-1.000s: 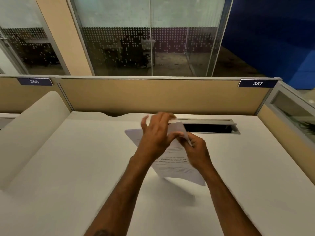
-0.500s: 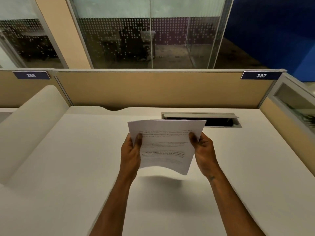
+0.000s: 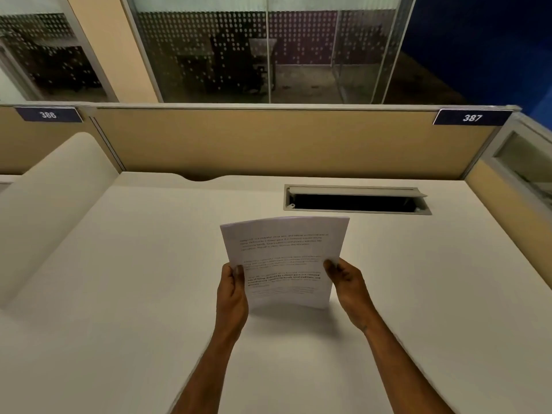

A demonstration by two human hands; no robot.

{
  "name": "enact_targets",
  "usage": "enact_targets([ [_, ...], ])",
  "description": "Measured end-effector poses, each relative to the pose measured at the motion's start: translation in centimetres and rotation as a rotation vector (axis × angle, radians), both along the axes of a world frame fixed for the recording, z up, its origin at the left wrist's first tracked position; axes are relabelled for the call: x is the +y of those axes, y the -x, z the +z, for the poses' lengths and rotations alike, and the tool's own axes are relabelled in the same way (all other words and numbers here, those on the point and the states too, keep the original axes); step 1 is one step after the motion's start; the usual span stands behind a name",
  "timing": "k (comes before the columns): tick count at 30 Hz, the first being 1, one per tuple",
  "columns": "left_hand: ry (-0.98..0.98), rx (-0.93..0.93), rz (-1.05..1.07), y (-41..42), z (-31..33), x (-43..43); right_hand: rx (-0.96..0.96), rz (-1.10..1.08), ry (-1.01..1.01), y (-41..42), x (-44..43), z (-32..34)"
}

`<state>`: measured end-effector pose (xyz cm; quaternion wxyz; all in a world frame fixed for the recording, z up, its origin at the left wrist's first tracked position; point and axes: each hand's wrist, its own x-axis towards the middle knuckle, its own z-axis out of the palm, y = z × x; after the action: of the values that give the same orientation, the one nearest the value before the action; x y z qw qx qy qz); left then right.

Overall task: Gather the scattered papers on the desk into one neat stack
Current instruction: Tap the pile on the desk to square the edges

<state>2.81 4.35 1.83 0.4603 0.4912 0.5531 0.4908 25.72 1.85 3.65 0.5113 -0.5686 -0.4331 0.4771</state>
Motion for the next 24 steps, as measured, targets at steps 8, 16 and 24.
enact_targets([
  [8, 0.026, 0.153, -0.038, 0.7, -4.7, -0.5, -0.137, 0.054, 0.122, -1.2, 0.2, -4.0],
  [16, 0.138, 0.348, -0.133, 2.0, -7.8, -0.9, -0.427, 0.114, 0.264, -1.9, 0.0, -7.1],
  [24, 0.177, 0.367, -0.212, 3.3, -4.9, 2.4, -0.321, 0.091, 0.316, -1.3, 2.4, -5.4],
])
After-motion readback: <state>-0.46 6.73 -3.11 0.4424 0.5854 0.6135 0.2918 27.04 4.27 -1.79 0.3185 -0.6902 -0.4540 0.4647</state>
